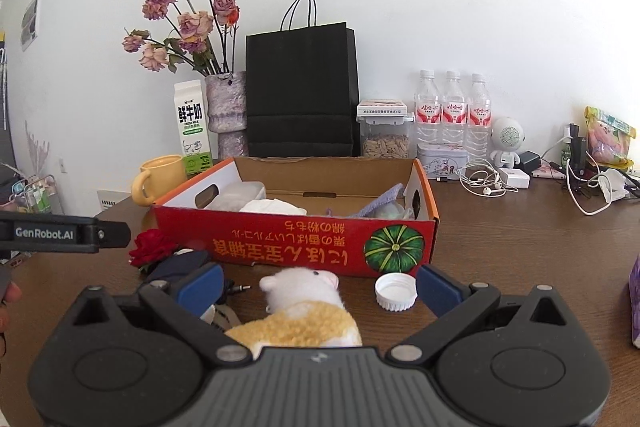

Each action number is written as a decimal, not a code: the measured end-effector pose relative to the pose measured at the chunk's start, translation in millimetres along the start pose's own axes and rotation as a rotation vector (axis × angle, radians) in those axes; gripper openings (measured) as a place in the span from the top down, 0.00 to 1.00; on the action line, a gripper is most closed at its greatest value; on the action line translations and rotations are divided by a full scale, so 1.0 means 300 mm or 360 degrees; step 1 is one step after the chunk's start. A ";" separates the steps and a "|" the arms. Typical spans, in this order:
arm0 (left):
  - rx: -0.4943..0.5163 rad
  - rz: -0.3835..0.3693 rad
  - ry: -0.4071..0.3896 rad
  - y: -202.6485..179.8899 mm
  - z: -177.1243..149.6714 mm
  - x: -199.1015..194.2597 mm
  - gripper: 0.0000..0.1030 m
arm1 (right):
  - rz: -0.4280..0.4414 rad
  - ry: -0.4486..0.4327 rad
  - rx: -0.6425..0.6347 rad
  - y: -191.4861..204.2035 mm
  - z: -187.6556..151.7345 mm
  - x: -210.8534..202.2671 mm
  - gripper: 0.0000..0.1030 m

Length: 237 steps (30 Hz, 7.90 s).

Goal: Organize objects
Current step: 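Withdraw both grippers from the box toward the navy case and plush sheep, then grasp the navy blue case with the left gripper while the right gripper grasps the plush sheep, then carry the navy case and plush sheep into the cardboard box and open both grippers, then withdraw both grippers from the box toward the black cable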

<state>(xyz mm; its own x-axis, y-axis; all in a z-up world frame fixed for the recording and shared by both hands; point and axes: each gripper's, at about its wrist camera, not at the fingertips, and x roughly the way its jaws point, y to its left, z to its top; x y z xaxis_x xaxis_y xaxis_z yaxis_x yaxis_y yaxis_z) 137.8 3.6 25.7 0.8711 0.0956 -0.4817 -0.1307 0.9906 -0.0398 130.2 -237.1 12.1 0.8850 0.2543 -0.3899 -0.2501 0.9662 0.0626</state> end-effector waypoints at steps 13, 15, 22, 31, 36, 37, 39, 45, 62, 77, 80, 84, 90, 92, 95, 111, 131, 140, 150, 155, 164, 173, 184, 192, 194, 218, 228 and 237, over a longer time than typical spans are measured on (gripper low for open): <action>-0.0034 0.0025 0.0064 0.042 -0.110 -0.081 0.00 | 0.0056 0.0037 -0.0005 0.033 -0.117 -0.099 0.00; -0.0048 0.0025 0.0073 0.054 -0.115 -0.079 0.00 | 0.0059 0.0046 -0.0014 0.036 -0.124 -0.097 0.00; -0.0056 0.0000 0.0115 0.071 -0.142 -0.068 0.00 | 0.0085 0.0091 -0.0027 0.032 -0.135 -0.072 0.00; -0.0051 -0.0048 0.0107 0.037 -0.156 -0.060 0.00 | 0.0107 0.0106 -0.0055 0.035 -0.132 -0.057 0.00; -0.0059 -0.0039 0.0116 0.035 -0.156 -0.049 0.00 | 0.0094 0.0099 -0.0044 0.026 -0.133 -0.045 0.00; -0.0062 -0.0039 0.0118 0.035 -0.155 -0.046 0.00 | 0.0091 0.0096 -0.0040 0.025 -0.132 -0.044 0.00; -0.0069 -0.0041 0.0119 0.036 -0.155 -0.044 0.00 | 0.0086 0.0098 -0.0052 0.026 -0.132 -0.039 0.00; -0.0074 -0.0049 0.0122 0.029 -0.150 -0.037 0.00 | 0.0106 0.0119 -0.0075 0.024 -0.126 -0.026 0.00; -0.0135 -0.0083 0.0193 -0.030 -0.103 0.048 0.00 | 0.0189 0.0204 -0.0202 0.015 -0.097 0.053 0.00; -0.0165 -0.0042 0.0299 -0.091 -0.080 0.179 0.00 | 0.0236 0.0276 -0.0194 0.018 -0.081 0.162 0.00; -0.0164 -0.0029 0.0314 -0.094 -0.081 0.201 0.00 | 0.0234 0.0294 -0.0172 0.014 -0.085 0.184 0.00; -0.0189 -0.0016 0.0343 -0.091 -0.082 0.231 0.00 | 0.0237 0.0294 -0.0148 0.008 -0.086 0.195 0.00; -0.0257 -0.0036 0.0354 -0.082 -0.077 0.256 0.00 | 0.0222 0.0305 -0.0139 0.018 -0.084 0.212 0.00; -0.0245 -0.0031 0.0359 -0.087 -0.076 0.259 0.00 | 0.0218 0.0306 -0.0140 0.019 -0.083 0.216 0.00; -0.0255 -0.0060 0.0387 -0.087 -0.081 0.267 0.15 | 0.0213 0.0303 -0.0141 0.020 -0.082 0.216 0.00; -0.0171 -0.0112 0.0325 -0.067 -0.083 0.191 0.33 | 0.0142 0.0178 -0.0150 0.028 -0.080 0.170 0.08; -0.0050 -0.0216 0.0097 -0.045 -0.028 0.005 0.34 | 0.0071 -0.0043 -0.0129 0.058 -0.027 0.028 0.09; -0.0004 -0.0227 0.0019 -0.049 0.038 0.004 0.34 | 0.0064 -0.0111 -0.0145 0.078 0.038 0.028 0.09; 0.0046 -0.0242 -0.0025 -0.075 0.127 0.080 0.34 | 0.0070 -0.0158 -0.0144 0.082 0.097 0.104 0.09; 0.0067 -0.0253 -0.0042 -0.099 0.171 0.142 0.34 | 0.0056 -0.0177 -0.0151 0.073 0.140 0.176 0.09; 0.0097 -0.0262 -0.0047 -0.150 0.245 0.283 0.34 | 0.0043 -0.0180 -0.0194 0.048 0.210 0.324 0.09; 0.0121 -0.0260 -0.0048 -0.201 0.286 0.445 0.35 | 0.0027 -0.0153 -0.0177 0.002 0.248 0.481 0.09; 0.0122 -0.0257 -0.0010 -0.202 0.297 0.584 0.35 | 0.0033 -0.0060 -0.0139 -0.028 0.247 0.631 0.09; 0.0095 -0.0224 -0.0038 -0.185 0.298 0.593 0.00 | -0.0001 0.0041 -0.0079 -0.052 0.238 0.666 0.01; 0.0101 -0.0221 -0.0031 -0.188 0.302 0.589 0.00 | -0.0006 0.0021 -0.0067 -0.056 0.240 0.655 0.00; 0.0065 -0.0165 -0.0088 -0.148 0.269 0.416 0.00 | 0.0005 -0.0025 -0.0151 0.010 0.228 0.523 0.00; 0.0077 -0.0125 -0.0075 -0.095 0.199 0.245 0.00 | 0.0023 -0.0018 -0.0126 0.044 0.166 0.343 0.00; 0.0090 -0.0111 -0.0041 -0.058 0.124 0.111 0.00 | 0.0045 0.0034 -0.0123 0.083 0.082 0.196 0.00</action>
<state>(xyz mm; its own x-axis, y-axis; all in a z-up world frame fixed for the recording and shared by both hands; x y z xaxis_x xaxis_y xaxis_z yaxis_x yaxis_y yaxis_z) 186.6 -6.8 42.9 0.8892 0.0282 -0.4566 -0.0433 0.9988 -0.0226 185.7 -196.9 13.2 0.8687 0.2797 -0.4088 -0.3052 0.9523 0.0029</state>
